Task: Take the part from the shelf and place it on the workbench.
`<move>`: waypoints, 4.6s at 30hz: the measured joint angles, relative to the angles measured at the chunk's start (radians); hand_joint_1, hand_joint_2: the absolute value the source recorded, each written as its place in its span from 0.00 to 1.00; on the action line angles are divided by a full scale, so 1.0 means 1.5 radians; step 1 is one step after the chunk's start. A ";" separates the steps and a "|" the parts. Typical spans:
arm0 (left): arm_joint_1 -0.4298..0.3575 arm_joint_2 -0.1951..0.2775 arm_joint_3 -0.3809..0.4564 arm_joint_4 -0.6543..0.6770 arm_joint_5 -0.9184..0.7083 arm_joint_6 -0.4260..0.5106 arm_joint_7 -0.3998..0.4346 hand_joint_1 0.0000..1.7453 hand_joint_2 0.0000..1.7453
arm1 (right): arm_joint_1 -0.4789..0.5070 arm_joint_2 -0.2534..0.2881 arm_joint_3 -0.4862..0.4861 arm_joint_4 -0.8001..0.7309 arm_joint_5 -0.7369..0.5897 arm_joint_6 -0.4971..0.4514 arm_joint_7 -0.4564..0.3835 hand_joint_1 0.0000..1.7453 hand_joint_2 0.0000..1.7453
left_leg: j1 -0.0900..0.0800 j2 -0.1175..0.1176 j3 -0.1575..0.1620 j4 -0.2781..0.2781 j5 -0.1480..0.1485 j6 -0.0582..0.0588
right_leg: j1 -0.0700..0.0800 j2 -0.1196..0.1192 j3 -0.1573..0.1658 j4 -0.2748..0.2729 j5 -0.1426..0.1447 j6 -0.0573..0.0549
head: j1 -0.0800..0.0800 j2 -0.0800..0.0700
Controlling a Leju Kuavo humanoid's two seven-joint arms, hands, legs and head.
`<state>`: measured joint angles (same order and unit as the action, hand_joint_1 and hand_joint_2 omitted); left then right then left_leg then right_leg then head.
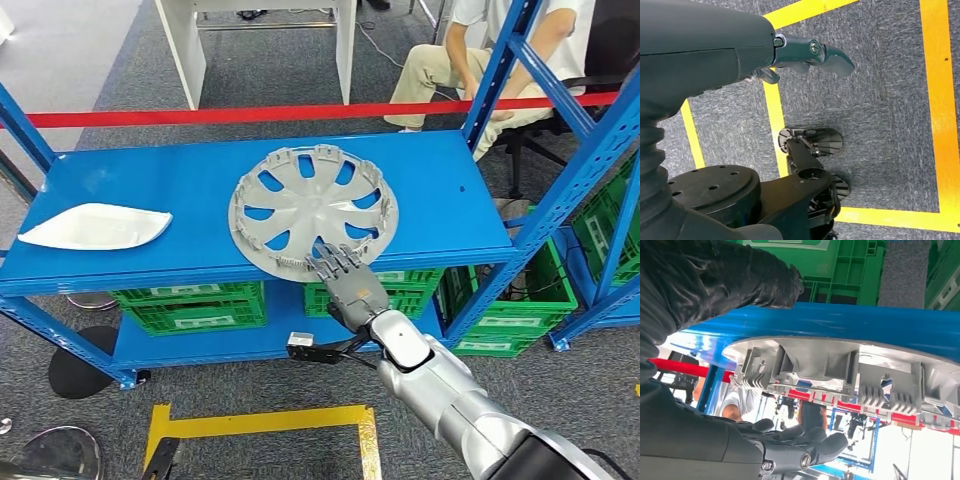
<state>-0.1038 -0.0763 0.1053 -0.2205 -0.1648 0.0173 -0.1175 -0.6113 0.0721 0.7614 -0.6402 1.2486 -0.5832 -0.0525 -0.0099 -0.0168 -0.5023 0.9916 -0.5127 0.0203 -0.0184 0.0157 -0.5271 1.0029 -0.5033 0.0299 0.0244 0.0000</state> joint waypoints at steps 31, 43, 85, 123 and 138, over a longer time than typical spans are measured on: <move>-0.001 0.000 -0.002 0.000 -0.013 -0.008 0.003 0.00 1.00 | -0.060 0.006 -0.001 0.069 -0.013 0.044 0.017 0.00 1.00 | 0.000 0.000 0.000 0.000 0.000 0.000 | 0.000 0.000 0.000 0.000 0.000 0.000 | 0.000 0.000; -0.004 0.000 -0.002 0.000 -0.019 -0.011 0.003 0.00 1.00 | -0.082 0.017 -0.002 0.100 -0.014 0.103 0.022 0.00 1.00 | 0.000 0.000 0.000 0.000 0.000 0.000 | 0.000 0.000 0.000 0.000 0.000 0.000 | 0.000 0.000; -0.008 0.000 -0.002 0.000 -0.012 -0.010 0.005 0.00 1.00 | -0.100 0.046 -0.004 0.157 0.017 0.021 0.047 1.00 1.00 | 0.000 0.000 0.000 0.000 0.000 0.000 | 0.000 0.000 0.000 0.000 0.000 0.000 | 0.000 0.000; 0.021 0.004 0.032 0.000 0.039 0.003 -0.149 0.00 0.00 | 0.331 -0.087 -0.169 -0.647 -0.191 -0.076 -0.184 1.00 1.00 | 0.000 -0.001 -0.004 0.000 0.000 0.000 | 0.000 -0.001 -0.004 0.000 0.000 0.000 | 0.000 0.000; 0.029 0.006 0.063 0.000 0.052 -0.005 -0.167 0.00 0.00 | 0.415 -0.111 -0.198 -0.784 -0.313 -0.074 -0.216 1.00 1.00 | -0.002 -0.001 -0.005 0.003 0.000 0.001 | -0.002 -0.001 -0.004 -0.001 0.001 0.001 | 0.000 0.000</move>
<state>-0.0600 -0.0675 0.2003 -0.2205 -0.0863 0.0101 -0.3683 0.0109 -0.0939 0.4642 -1.8163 0.7784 -0.6949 -0.3770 -0.0133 -0.0188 -0.5100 0.9964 -0.5131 0.0218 -0.0220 0.0137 -0.5334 1.0014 -0.5018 0.0320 0.0240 0.0000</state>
